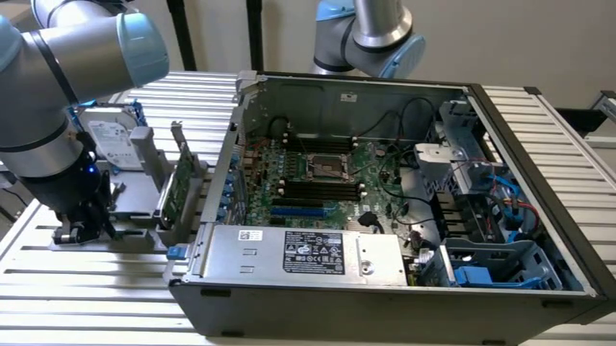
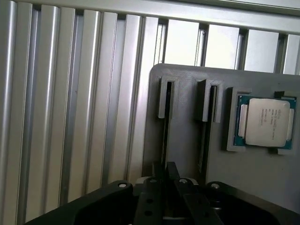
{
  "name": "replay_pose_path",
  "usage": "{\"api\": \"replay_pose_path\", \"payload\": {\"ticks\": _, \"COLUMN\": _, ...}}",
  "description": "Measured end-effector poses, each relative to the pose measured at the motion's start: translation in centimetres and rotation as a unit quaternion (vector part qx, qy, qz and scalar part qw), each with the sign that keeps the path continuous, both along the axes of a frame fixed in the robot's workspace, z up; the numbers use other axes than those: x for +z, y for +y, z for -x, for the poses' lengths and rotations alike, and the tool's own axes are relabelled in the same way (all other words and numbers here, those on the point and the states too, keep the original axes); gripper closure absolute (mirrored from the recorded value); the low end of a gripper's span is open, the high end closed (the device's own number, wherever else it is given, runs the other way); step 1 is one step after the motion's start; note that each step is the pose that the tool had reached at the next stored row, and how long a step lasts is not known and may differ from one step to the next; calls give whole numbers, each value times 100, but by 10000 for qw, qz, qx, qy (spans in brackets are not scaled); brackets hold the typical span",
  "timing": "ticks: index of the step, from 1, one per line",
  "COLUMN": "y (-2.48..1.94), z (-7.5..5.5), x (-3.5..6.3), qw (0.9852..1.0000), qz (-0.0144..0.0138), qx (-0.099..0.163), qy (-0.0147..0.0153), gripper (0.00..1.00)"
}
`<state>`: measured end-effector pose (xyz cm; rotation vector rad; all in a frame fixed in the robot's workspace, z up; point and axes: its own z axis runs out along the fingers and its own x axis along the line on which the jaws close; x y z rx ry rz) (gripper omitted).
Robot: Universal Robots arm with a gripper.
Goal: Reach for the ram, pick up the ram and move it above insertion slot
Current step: 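Pick up the ram and move it above insertion slot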
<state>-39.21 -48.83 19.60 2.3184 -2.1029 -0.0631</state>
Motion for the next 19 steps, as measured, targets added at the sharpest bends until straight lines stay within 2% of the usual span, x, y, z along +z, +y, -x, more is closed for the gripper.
{"api": "replay_pose_path", "payload": {"ticks": 6, "y": 0, "z": 0, "x": 0, "qw": 10000, "qz": 1, "qx": -25, "qy": 0, "gripper": 86}}
{"api": "replay_pose_path", "payload": {"ticks": 13, "y": 0, "z": 0, "x": 0, "qw": 9997, "qz": 1, "qx": -232, "qy": 0, "gripper": 86}}
{"api": "replay_pose_path", "payload": {"ticks": 19, "y": 0, "z": -1, "x": 0, "qw": 9997, "qz": 1, "qx": -243, "qy": 0, "gripper": 86}}
